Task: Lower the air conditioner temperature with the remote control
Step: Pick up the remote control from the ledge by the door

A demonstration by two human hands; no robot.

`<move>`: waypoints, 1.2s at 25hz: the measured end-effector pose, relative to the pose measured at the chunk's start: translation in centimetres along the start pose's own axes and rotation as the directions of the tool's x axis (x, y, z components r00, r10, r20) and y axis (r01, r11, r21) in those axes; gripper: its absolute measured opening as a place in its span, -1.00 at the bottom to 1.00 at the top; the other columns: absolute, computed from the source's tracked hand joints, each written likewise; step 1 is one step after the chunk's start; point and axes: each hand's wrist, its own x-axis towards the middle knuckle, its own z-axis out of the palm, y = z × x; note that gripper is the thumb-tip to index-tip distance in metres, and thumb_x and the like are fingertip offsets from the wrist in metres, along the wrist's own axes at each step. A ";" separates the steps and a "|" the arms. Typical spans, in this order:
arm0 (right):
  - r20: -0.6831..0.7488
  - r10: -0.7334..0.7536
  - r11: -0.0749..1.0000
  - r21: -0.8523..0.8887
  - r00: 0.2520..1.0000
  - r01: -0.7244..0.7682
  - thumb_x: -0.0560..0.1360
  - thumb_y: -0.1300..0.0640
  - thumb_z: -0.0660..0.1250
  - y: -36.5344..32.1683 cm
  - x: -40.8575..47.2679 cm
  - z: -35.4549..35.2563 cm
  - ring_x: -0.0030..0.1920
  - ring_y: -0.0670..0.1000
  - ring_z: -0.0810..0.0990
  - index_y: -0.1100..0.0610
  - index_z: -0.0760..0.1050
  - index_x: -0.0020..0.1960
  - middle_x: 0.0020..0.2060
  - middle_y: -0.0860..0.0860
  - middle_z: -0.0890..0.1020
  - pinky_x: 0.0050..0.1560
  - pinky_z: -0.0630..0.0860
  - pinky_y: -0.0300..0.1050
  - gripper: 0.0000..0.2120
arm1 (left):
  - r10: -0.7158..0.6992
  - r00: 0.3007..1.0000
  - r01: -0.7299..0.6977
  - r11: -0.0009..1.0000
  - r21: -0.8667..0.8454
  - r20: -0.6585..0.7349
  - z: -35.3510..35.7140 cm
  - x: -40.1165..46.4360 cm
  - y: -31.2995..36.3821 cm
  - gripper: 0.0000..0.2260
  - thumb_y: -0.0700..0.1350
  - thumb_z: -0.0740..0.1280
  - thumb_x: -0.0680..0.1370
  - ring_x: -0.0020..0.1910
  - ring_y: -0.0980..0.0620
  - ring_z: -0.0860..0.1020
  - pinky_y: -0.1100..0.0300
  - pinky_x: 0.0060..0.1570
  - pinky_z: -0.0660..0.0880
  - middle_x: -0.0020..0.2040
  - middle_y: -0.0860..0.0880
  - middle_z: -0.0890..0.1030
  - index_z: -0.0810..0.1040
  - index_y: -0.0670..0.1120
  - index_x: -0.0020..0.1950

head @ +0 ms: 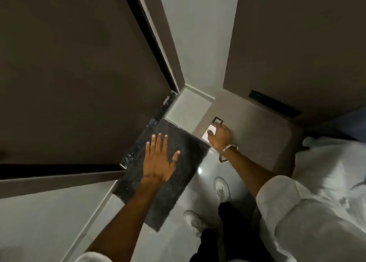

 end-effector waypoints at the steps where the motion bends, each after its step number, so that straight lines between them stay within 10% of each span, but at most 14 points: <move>1: 0.002 0.079 0.996 0.048 0.997 -0.079 0.65 0.12 0.34 2.1 3.2 1.8 0.40 0.30 0.52 0.26 0.39 0.52 0.42 0.30 0.54 0.37 0.52 0.16 -0.51 | 0.005 0.998 -0.006 1.000 0.014 0.070 2.7 2.9 -0.3 -0.27 0.30 -0.05 0.69 0.71 -0.13 -0.23 -0.11 0.69 -0.19 0.74 -0.15 -0.12 -0.12 -0.08 0.73; 10: -0.201 0.474 0.880 0.061 0.857 -0.472 0.50 -0.27 0.42 11.7 22.8 18.0 0.44 0.29 0.46 0.33 0.02 0.64 0.51 0.30 0.39 0.32 0.51 0.16 0.03 | 0.149 0.975 -0.170 0.978 0.122 0.168 20.5 16.5 -2.4 -0.31 0.28 -0.16 0.68 0.68 -0.12 -0.31 -0.10 0.69 -0.23 0.72 -0.15 -0.21 -0.18 -0.05 0.72; 14: -0.288 0.515 0.854 0.092 0.808 -0.512 0.42 -0.07 0.46 11.6 24.3 21.4 0.25 0.25 0.57 0.31 0.24 0.51 0.32 0.24 0.52 0.14 0.59 0.07 -0.18 | 0.124 0.982 -0.137 0.987 0.087 0.144 22.9 16.1 -3.7 -0.28 0.30 -0.17 0.65 0.68 -0.11 -0.30 -0.05 0.67 -0.26 0.73 -0.14 -0.17 -0.09 -0.06 0.73; 17: -0.092 0.456 0.844 0.360 0.885 -0.397 0.41 0.07 0.52 10.8 21.1 19.7 0.05 0.22 0.72 0.24 0.50 0.28 0.09 0.17 0.70 -0.02 0.69 0.04 -0.49 | 0.093 0.993 -0.097 0.994 0.055 0.075 20.7 13.7 -4.1 -0.28 0.29 -0.13 0.66 0.68 -0.10 -0.28 -0.04 0.66 -0.24 0.73 -0.15 -0.13 -0.03 -0.08 0.73; 24: 0.284 0.002 0.642 0.734 0.959 -0.219 0.38 0.26 0.63 -3.5 0.9 8.8 -0.40 0.14 0.77 0.06 0.49 0.23 -0.08 0.21 0.76 -0.38 0.72 0.08 -0.49 | 0.026 0.945 -0.024 1.000 0.010 -0.326 3.0 4.4 -3.1 -0.32 0.25 0.02 0.70 0.72 -0.14 -0.14 -0.12 0.69 -0.13 0.73 -0.17 0.00 0.09 -0.12 0.71; 30: 0.224 -0.575 0.604 0.765 0.787 0.223 0.48 0.22 0.58 -21.3 -14.4 -3.9 -0.24 0.12 0.82 0.00 0.40 0.36 0.06 0.09 0.71 -0.26 0.75 0.00 -0.45 | -0.021 0.608 0.134 0.988 0.077 -0.794 -16.5 -9.0 -6.2 -0.32 0.26 0.05 0.70 0.72 -0.16 -0.08 -0.11 0.66 -0.28 0.73 -0.17 0.04 0.06 -0.08 0.72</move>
